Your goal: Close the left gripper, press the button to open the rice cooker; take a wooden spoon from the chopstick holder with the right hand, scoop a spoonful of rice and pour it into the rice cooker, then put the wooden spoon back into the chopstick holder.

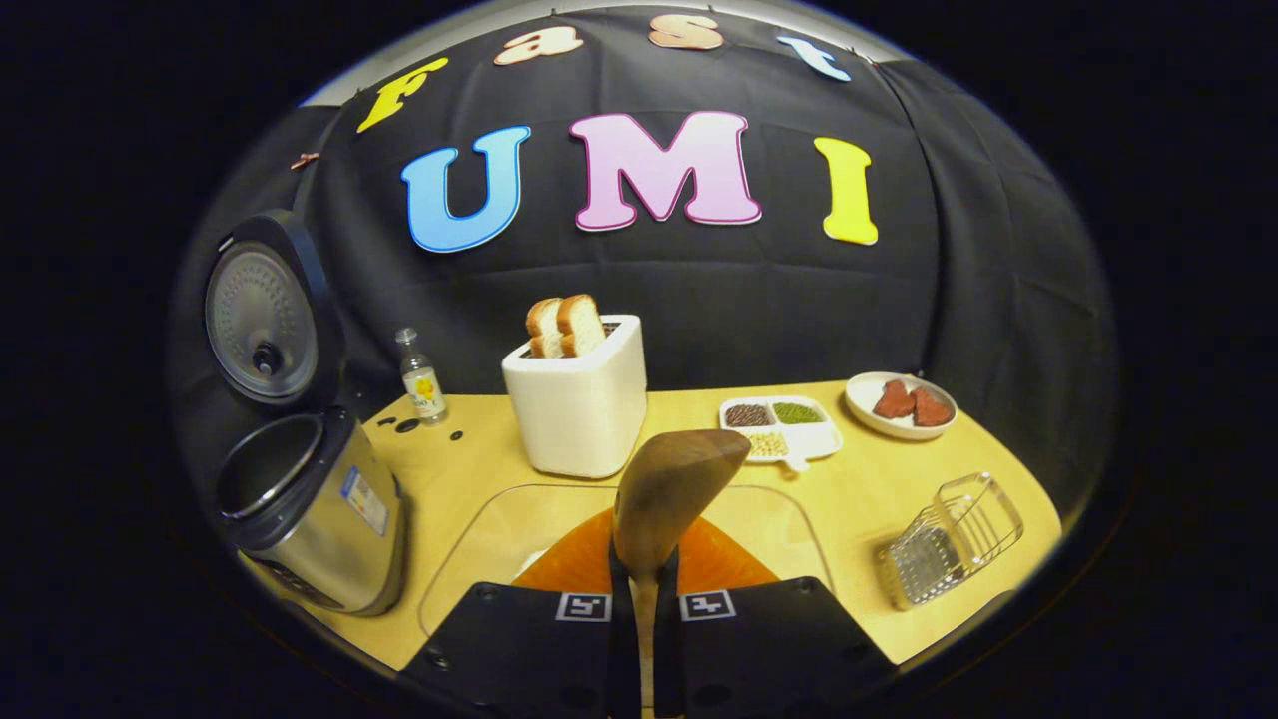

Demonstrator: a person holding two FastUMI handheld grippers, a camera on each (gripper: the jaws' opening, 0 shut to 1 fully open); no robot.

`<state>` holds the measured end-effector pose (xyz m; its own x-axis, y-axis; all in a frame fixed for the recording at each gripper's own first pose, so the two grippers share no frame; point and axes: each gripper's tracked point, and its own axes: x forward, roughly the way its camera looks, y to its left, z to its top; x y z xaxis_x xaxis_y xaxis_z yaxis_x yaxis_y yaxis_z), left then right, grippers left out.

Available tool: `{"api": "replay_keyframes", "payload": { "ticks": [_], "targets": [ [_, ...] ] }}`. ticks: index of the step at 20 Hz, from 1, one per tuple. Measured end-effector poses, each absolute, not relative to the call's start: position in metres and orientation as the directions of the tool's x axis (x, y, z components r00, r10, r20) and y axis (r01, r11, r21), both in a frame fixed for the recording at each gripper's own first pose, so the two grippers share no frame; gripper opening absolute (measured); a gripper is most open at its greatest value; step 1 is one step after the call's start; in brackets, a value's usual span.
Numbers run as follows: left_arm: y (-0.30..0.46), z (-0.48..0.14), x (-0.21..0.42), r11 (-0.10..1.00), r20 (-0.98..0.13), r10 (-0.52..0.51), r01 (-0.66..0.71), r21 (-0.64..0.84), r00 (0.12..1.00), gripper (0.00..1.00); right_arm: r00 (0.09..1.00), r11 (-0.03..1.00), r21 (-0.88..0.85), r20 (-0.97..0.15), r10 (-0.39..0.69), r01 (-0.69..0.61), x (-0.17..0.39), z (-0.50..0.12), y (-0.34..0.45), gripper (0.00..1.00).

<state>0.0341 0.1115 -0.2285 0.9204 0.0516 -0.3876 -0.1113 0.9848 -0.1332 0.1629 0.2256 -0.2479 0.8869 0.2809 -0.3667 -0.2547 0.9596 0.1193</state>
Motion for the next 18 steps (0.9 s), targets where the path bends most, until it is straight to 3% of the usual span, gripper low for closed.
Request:
{"api": "replay_keyframes", "payload": {
  "ticks": [4, 9, 18],
  "targets": [
    [0.114, -0.229, 0.023, 0.990, -0.400, 0.060, -0.104, -0.090, 0.915, 0.96, 0.855, 0.938, 0.274, -0.413, 0.315, -0.213, 0.149, -0.249, 0.245, 0.10],
    [0.106, -0.228, 0.006, 0.988, -0.394, 0.048, -0.101, -0.115, 0.918, 0.96, 0.824, 0.898, 0.435, -0.482, 0.298, -0.070, 0.147, -0.252, 0.242, 0.10],
    [0.110, -0.214, 0.003, 0.991, -0.369, 0.040, -0.083, -0.101, 0.929, 0.96, 0.797, 0.752, 0.636, -0.539, 0.271, 0.175, 0.145, -0.253, 0.206, 0.10]
  ]
}}
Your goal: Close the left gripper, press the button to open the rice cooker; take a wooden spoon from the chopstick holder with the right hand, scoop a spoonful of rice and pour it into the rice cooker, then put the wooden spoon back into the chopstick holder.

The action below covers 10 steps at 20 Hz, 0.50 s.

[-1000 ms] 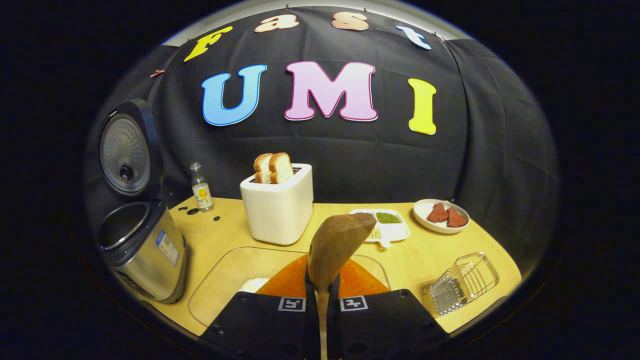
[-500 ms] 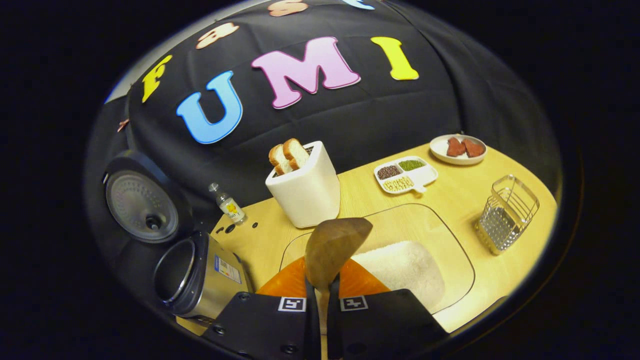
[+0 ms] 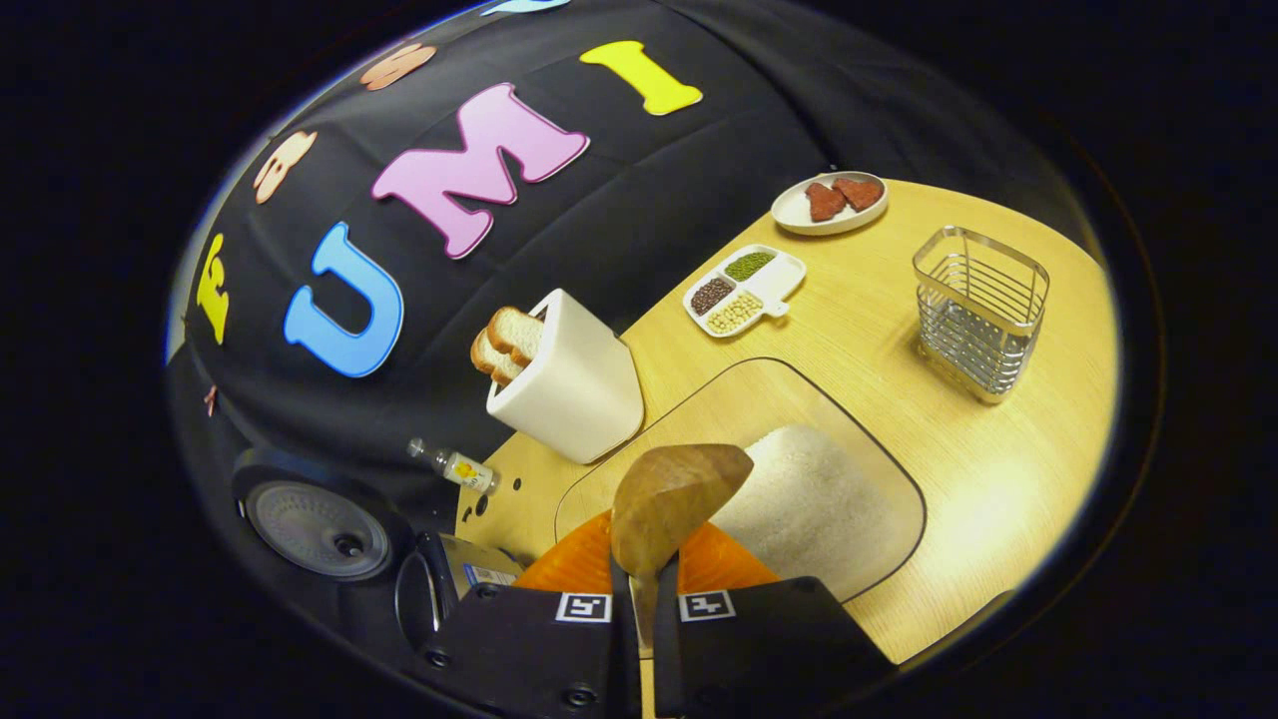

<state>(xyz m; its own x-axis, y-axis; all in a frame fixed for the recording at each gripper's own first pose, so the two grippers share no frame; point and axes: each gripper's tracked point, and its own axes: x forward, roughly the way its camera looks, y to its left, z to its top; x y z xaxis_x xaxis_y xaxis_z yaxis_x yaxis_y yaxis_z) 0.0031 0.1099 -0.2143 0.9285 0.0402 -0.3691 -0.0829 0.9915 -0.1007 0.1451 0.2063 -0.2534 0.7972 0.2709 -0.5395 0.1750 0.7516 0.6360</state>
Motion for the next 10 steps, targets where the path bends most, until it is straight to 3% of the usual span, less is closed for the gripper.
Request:
{"api": "replay_keyframes", "payload": {
  "ticks": [10],
  "targets": [
    [0.103, -0.190, 0.015, 0.995, -0.327, -0.016, -0.017, -0.098, 0.945, 0.96, 0.837, 0.645, 0.712, -0.509, 0.203, 0.277, 0.149, -0.207, 0.156, 0.10]
  ]
}}
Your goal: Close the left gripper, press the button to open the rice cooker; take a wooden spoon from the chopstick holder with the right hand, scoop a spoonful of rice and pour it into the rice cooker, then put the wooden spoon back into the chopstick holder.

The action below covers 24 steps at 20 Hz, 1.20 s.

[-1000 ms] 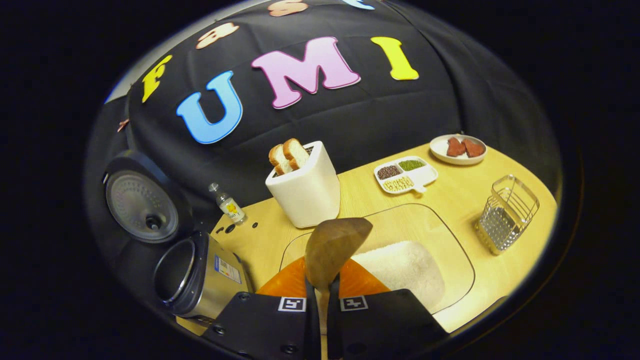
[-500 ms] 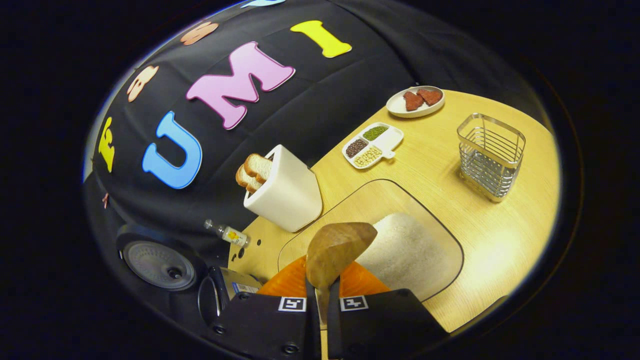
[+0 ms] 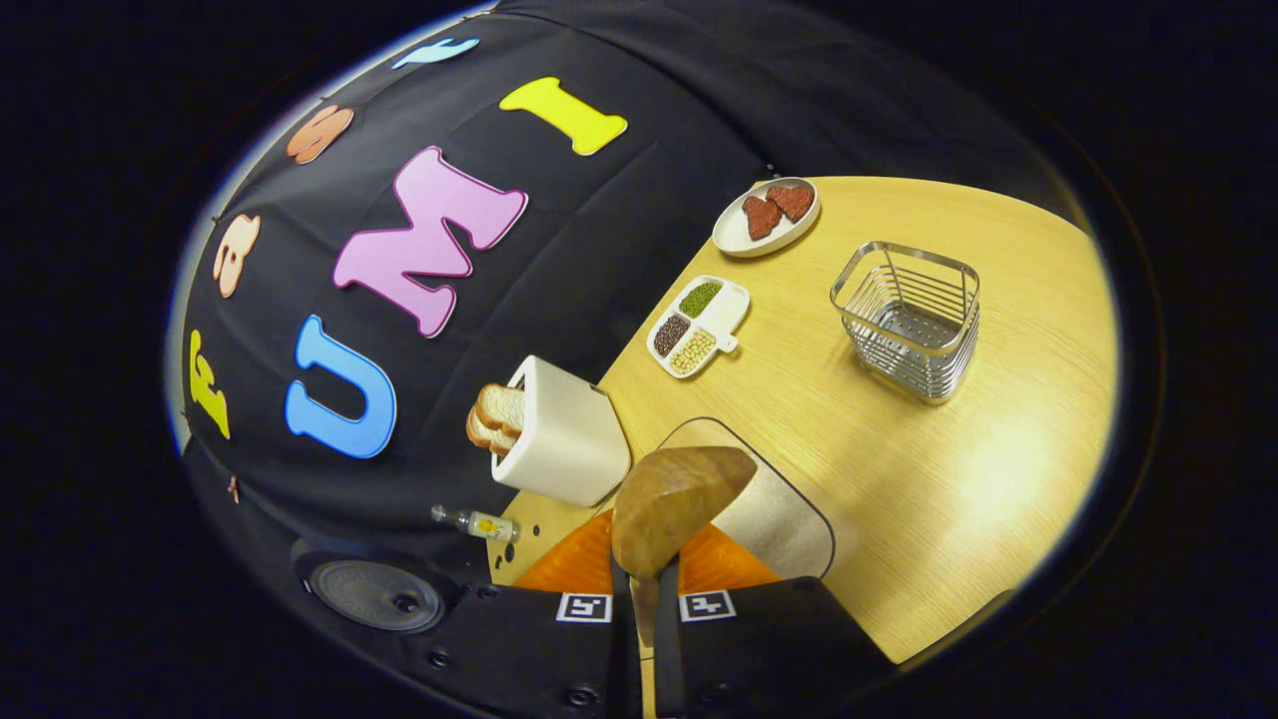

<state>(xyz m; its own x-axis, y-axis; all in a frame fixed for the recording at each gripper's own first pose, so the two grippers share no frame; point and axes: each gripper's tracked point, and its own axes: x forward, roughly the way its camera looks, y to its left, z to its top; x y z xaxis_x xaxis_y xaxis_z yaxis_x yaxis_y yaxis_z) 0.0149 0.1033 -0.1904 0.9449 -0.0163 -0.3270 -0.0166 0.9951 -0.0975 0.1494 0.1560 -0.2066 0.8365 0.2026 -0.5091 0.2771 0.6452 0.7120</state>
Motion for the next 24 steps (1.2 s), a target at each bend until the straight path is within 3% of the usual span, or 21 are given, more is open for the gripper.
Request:
{"api": "replay_keyframes", "payload": {
  "ticks": [7, 16, 24],
  "targets": [
    [0.102, -0.167, 0.020, 0.996, -0.283, -0.025, 0.000, -0.091, 0.959, 0.96, 0.849, 0.570, 0.770, -0.480, 0.222, 0.286, 0.155, -0.165, 0.158, 0.10],
    [0.132, -0.135, 0.014, 0.996, -0.213, 0.052, -0.067, -0.060, 0.976, 0.96, 0.826, 0.460, 0.869, -0.387, 0.409, 0.180, 0.159, -0.104, 0.240, 0.10],
    [0.155, -0.127, -0.004, 0.989, -0.197, 0.085, -0.107, -0.105, 0.977, 0.96, 0.742, 0.417, 0.897, -0.380, 0.552, 0.148, 0.136, -0.089, 0.342, 0.10]
  ]
}}
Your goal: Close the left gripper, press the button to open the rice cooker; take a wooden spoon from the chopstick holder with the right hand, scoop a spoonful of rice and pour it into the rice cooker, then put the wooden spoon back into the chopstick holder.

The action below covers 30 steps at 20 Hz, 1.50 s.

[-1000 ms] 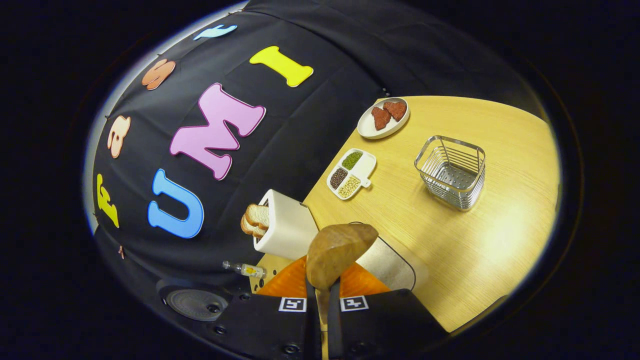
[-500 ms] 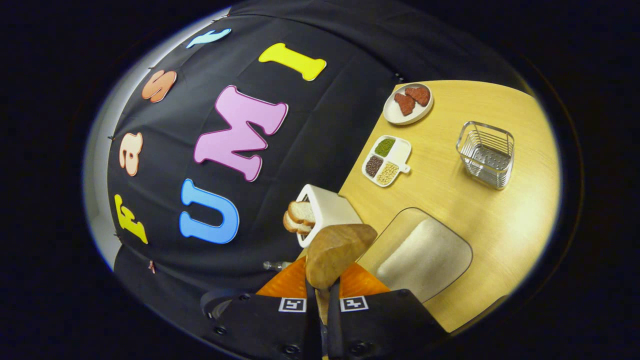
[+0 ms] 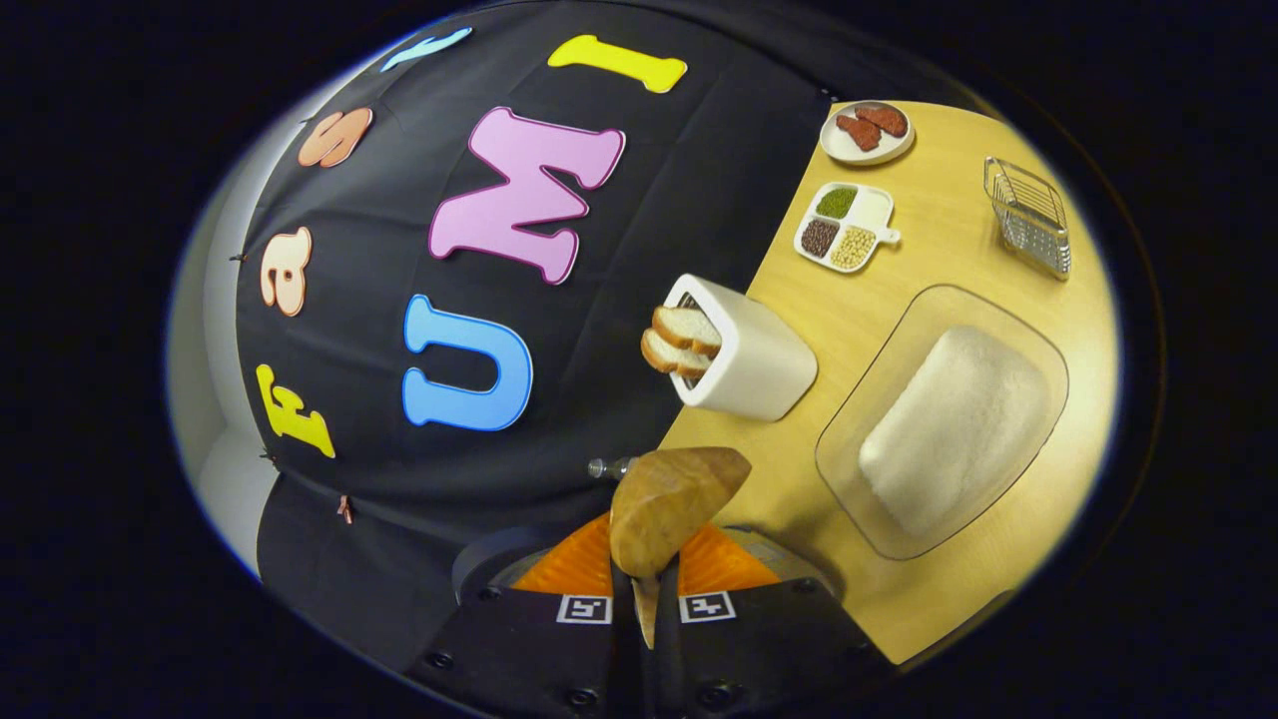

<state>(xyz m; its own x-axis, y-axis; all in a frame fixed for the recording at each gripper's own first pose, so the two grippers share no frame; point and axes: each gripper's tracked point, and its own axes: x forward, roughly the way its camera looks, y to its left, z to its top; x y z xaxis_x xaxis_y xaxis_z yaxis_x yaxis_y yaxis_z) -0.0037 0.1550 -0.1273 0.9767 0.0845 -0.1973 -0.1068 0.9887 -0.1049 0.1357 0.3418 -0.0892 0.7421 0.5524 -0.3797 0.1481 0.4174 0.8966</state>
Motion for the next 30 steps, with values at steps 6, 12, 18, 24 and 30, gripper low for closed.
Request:
{"api": "replay_keyframes", "payload": {
  "ticks": [6, 12, 18, 24, 30],
  "targets": [
    [0.172, -0.116, -0.008, 0.988, -0.177, 0.114, -0.130, -0.079, 0.978, 0.96, 0.708, 0.519, 0.854, -0.346, 0.616, -0.034, 0.137, -0.076, 0.425, 0.10],
    [0.185, -0.106, -0.002, 0.985, -0.160, 0.113, -0.131, -0.113, 0.981, 0.96, 0.720, 0.678, 0.674, -0.312, 0.621, -0.293, 0.130, -0.078, 0.469, 0.10],
    [0.211, -0.103, -0.002, 0.978, -0.159, 0.155, -0.174, -0.115, 0.975, 0.96, 0.693, 0.734, 0.533, -0.333, 0.640, -0.421, 0.119, -0.100, 0.495, 0.10],
    [0.236, -0.100, -0.004, 0.968, -0.152, 0.201, -0.220, -0.118, 0.968, 0.96, 0.675, 0.727, 0.312, -0.274, 0.685, -0.611, 0.108, -0.094, 0.519, 0.10],
    [0.242, -0.105, -0.009, 0.959, -0.153, 0.224, -0.245, -0.141, 0.963, 0.96, 0.612, 0.663, 0.175, -0.270, 0.743, -0.728, 0.087, -0.108, 0.535, 0.10]
  ]
}}
